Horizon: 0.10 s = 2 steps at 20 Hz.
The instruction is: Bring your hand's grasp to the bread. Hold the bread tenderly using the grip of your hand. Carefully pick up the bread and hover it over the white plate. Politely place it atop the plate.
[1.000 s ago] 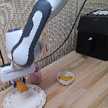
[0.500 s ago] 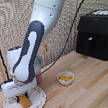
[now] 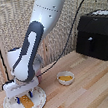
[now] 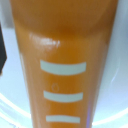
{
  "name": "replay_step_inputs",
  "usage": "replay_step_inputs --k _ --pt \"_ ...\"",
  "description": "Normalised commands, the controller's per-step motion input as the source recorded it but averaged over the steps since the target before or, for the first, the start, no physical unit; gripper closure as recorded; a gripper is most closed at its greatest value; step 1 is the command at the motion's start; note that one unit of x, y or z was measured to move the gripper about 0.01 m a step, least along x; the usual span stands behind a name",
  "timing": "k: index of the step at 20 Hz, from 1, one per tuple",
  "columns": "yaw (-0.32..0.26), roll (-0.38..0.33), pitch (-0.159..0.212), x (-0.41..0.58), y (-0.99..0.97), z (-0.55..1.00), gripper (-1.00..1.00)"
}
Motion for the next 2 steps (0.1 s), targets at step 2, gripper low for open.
replay_step_inputs --k 2 --pt "0.003 0.049 0.108 0.199 -0.14 0.70 -1.00"
